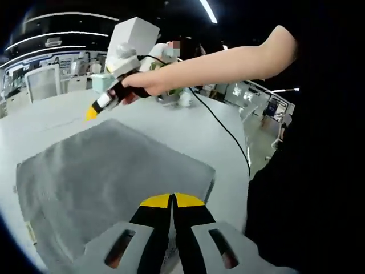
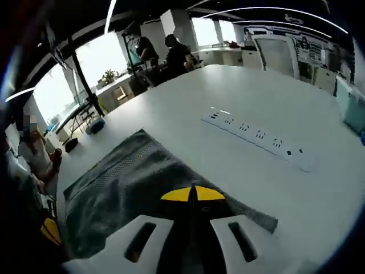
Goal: Fold the towel on the table until its edges align and the towel forms a compact rectangular stack.
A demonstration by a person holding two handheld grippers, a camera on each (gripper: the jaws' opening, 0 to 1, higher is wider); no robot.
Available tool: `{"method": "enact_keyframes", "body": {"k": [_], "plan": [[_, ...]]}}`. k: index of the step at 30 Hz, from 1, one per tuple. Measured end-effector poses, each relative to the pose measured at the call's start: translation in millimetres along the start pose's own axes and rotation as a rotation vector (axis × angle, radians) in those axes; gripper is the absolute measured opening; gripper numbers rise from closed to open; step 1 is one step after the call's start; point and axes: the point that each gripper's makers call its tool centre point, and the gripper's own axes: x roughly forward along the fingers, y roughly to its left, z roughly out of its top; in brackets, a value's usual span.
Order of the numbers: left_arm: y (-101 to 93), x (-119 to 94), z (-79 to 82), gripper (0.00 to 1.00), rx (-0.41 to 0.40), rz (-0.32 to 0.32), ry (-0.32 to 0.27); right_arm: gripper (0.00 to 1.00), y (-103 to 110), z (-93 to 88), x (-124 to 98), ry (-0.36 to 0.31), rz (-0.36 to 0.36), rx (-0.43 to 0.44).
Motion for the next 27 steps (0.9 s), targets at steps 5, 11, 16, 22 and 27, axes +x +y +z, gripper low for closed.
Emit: {"method": "enact_keyframes", "body": {"k": [5, 11, 16, 22, 27], "plan": [[-3.1, 20, 4.6, 0.01, 0.052, -0.025, 0.026, 0.0, -2, -17.1, -7, 0.065, -0.011, -0.07], [-24.8, 48, -13.2, 0.01, 0.064, -0.136, 0.117, 0.0, 3, -30.6, -9, 0.066, -0.038, -0.078], [-44.4, 55, -9.3, 0.01, 0.148, -0.243, 0.153, 0.0, -3, -36.6, -7, 0.079, -0.035, -0.088], [-44.7, 57, -15.9, 0.02, 0.159, -0.278, 0.18, 0.0, -5, -34.8, 4, 0.023, -0.031, 0.009], [-38.5, 74, -5.4, 0.02, 0.144, -0.241, 0.16, 0.0, 11, -50.3, 15, 0.082, 0.061, -0.004]]}}
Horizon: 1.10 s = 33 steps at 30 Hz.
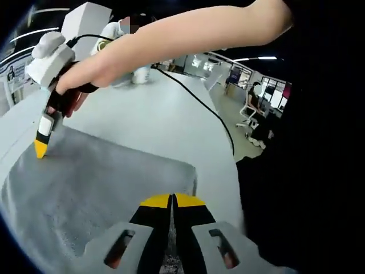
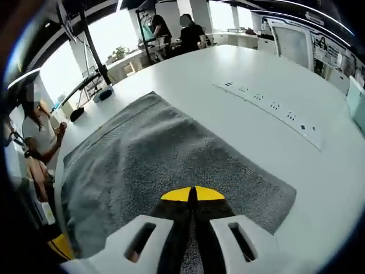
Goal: Fold the towel on the table until its edges align and the towel forms a compact rectangular stack.
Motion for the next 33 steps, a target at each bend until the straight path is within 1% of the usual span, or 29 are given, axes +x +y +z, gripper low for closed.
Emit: {"method": "enact_keyframes", "body": {"k": [1, 2, 3, 4, 5, 6, 7, 8, 9, 10, 11, 12, 13, 15, 16, 18, 20, 24, 26, 27, 30, 31, 32, 33], "plan": [[2.6, 3, 0.4, 0.02, -0.005, 0.008, 0.003, 0.0, 0, -1.3, 2, 0.002, -0.001, -0.006], [6.2, 8, -1.0, 0.02, -0.009, 0.023, 0.02, 0.0, 0, 0.1, 1, -0.006, 0.003, -0.011], [7.7, 11, -2.3, 0.02, -0.005, 0.027, 0.031, 0.0, 0, 0.8, 1, -0.006, 0.004, 0.003], [7.9, 16, -9.9, 0.02, 0.033, 0.022, 0.078, 0.0, 0, 0.5, 2, -0.002, 0.003, -0.005], [3.6, 21, -18.8, 0.02, 0.095, -0.015, 0.126, 0.0, 1, 0.2, 3, 0.01, -0.002, -0.072], [1.4, 25, -32.9, 0.02, 0.149, -0.036, 0.203, 0.0, 1, 0.7, 3, 0.009, -0.008, -0.09], [0.8, 26, -23.8, 0.01, 0.292, -0.048, 0.153, 0.0, 2, 0.3, 4, 0.014, -0.031, -0.081], [0.2, 23, -28.2, 0.01, 0.202, -0.004, 0.155, 0.0, 3, 0.7, 4, 0.01, -0.056, -0.082], [-2.6, 15, -30.1, 0.01, 0.114, 0.01, 0.172, 0.0, 2, 1.1, 4, 0.011, -0.073, -0.115], [2.5, 25, -23.8, 0.01, 0.113, 0.011, 0.175, 0.0, 2, 1.1, 4, 0.007, -0.088, -0.135], [2.6, 26, -22.9, 0.01, 0.122, 0.012, 0.169, 0.0, 3, 0.3, 4, 0.002, -0.098, -0.124], [3.7, 27, -23.3, 0.01, 0.113, 0.014, 0.169, 0.0, 3, 0.0, 4, -0.008, -0.115, -0.117], [3.6, 27, -23.7, 0.01, 0.082, 0.024, 0.166, 0.0, 2, 0.4, 4, -0.018, -0.126, -0.107], [3.5, 26, -25.0, 0.01, 0.036, 0.03, 0.169, 0.0, 0, 1.2, 4, -0.06, -0.156, -0.061], [2.7, 25, -26.6, 0.01, 0.013, 0.028, 0.177, 0.0, 1, 0.6, 3, -0.075, -0.161, -0.056], [0.8, 23, -28.8, 0.01, -0.002, 0.023, 0.19, 0.0, 2, 0.1, 2, -0.105, -0.159, -0.088], [-0.8, 19, -31.8, 0.01, -0.001, 0.025, 0.196, 0.0, 1, 0.9, 2, -0.144, -0.158, -0.05], [-2.0, 12, -37.2, 0.01, -0.01, 0.034, 0.206, 0.0, 3, -1.0, 1, -0.167, -0.16, -0.065], [-2.4, 9, -39.8, 0.01, -0.03, 0.035, 0.215, 0.0, 3, -1.4, 0, -0.176, -0.164, -0.035], [-2.7, 7, -41.6, 0.01, -0.049, 0.034, 0.221, 0.0, 3, -1.9, -1, -0.18, -0.165, -0.028], [-3.2, 4, -44.8, 0.01, -0.102, 0.025, 0.225, 0.0, 4, -4.2, -4, -0.241, -0.156, 0.089], [-3.8, 3, -45.7, 0.01, -0.164, 0.029, 0.225, 0.0, 3, -6.0, -5, -0.243, -0.157, 0.081], [-4.6, 1, -48.0, 0.01, -0.251, 0.032, 0.239, 0.0, 3, -7.3, -6, -0.247, -0.157, 0.078], [-5.1, -1, -49.6, 0.01, -0.263, 0.028, 0.245, 0.0, 5, -9.1, -7, -0.25, -0.157, 0.065]]}}
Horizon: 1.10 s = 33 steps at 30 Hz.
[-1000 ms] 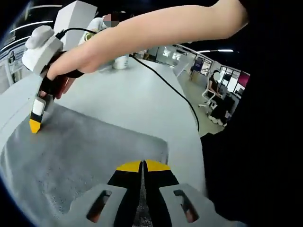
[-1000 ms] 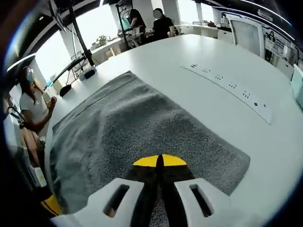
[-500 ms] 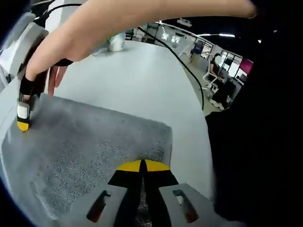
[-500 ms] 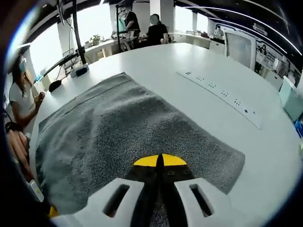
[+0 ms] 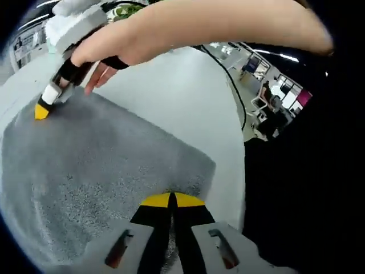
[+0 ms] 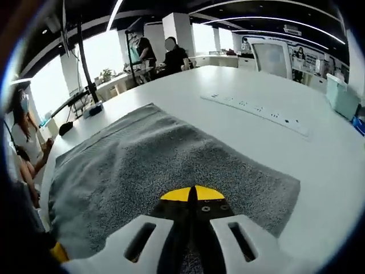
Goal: Fold the towel on the table until its edges align and the towel forms a compact rectangular stack.
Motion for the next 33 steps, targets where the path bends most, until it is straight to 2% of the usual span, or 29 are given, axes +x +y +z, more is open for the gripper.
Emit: {"method": "enact_keyframes", "body": {"k": [11, 17, 19, 21, 23, 27, 33], "plan": [[1.8, -8, -10.5, 0.01, -0.024, 0.025, 0.011, 0.0, -4, -5.4, -8, -0.016, -0.022, 0.019], [8.4, -17, -19.0, 0.01, -0.11, 0.041, 0.022, 0.0, -12, -10.5, -18, 0.0, -0.019, 0.013], [9.9, -19, -20.8, 0.01, -0.117, 0.046, 0.019, 0.0, -15, -12.8, -21, -0.01, -0.022, 0.046], [10.4, -21, -22.3, 0.01, -0.109, 0.057, 0.011, 0.0, -16, -13.8, -23, -0.044, -0.009, 0.16], [10.6, -22, -22.9, 0.01, -0.096, 0.065, -0.007, 0.0, -18, -15.4, -27, -0.054, 0.012, 0.206], [15.0, -27, -26.7, 0.01, -0.101, 0.091, -0.023, 0.0, -21, -19.1, -32, -0.04, 0.018, 0.226], [20.8, -32, -29.9, 0.01, -0.154, 0.098, -0.033, 0.0, -21, -23.4, -37, -0.048, 0.003, 0.238]]}}
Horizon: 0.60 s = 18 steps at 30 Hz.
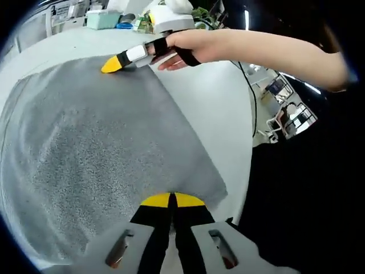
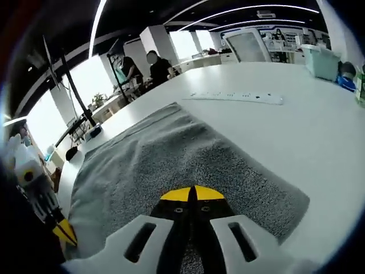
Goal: Fold the towel on the table until its edges align and the towel forms a compact rectangular stack.
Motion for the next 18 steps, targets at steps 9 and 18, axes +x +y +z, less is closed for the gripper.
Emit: {"method": "enact_keyframes", "body": {"k": [9, 18], "plan": [[8.1, -8, -6.5, 0.01, -0.051, 0.009, -0.03, 0.0, -6, -7.6, -13, 0.031, -0.017, 0.035], [10.9, -12, -8.6, 0.01, -0.076, 0.018, -0.036, 0.0, -7, -14.6, -23, 0.005, -0.047, -0.027]]}}
